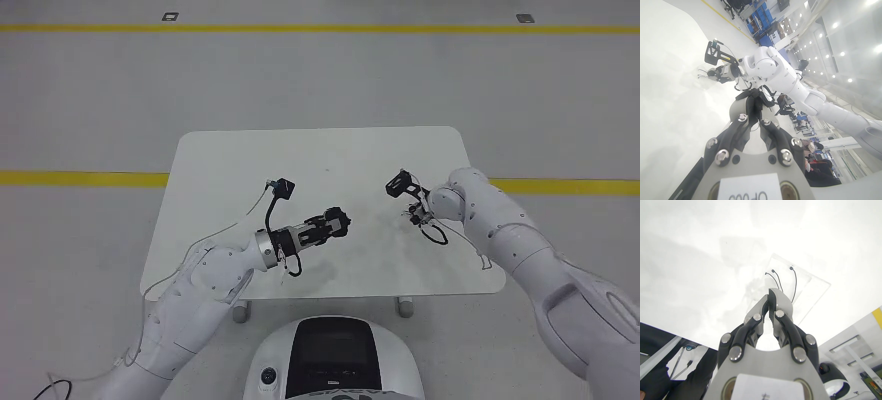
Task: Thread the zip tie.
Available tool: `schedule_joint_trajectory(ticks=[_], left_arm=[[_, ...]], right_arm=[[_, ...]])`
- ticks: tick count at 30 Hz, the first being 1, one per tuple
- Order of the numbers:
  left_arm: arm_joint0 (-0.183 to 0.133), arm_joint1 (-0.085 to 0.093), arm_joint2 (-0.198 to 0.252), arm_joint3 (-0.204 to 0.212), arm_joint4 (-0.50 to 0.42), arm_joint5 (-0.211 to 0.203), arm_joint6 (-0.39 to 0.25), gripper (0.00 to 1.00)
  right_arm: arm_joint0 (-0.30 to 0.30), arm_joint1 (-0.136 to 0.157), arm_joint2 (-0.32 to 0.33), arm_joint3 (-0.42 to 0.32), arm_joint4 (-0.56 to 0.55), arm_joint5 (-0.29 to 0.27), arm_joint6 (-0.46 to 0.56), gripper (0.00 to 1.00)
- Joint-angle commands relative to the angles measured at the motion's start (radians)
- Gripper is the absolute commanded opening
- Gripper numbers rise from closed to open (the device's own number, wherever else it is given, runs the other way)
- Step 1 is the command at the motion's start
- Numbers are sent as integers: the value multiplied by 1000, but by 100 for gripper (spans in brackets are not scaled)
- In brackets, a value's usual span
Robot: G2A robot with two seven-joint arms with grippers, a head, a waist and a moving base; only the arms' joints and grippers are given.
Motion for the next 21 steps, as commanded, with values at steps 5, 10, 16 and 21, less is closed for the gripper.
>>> schedule_joint_trajectory(ticks=[5,10,16,21], left_arm=[[0,0,0,0,0,0,0,0],[0,0,0,0,0,0,0,0],[0,0,0,0,0,0,0,0],[0,0,0,0,0,0,0,0]], right_arm=[[22,11,-68,-11,54,0,14,0],[41,25,-142,-45,104,0,18,0],[68,51,-197,-37,137,0,-53,4],[75,59,-217,-17,134,0,-103,30]])
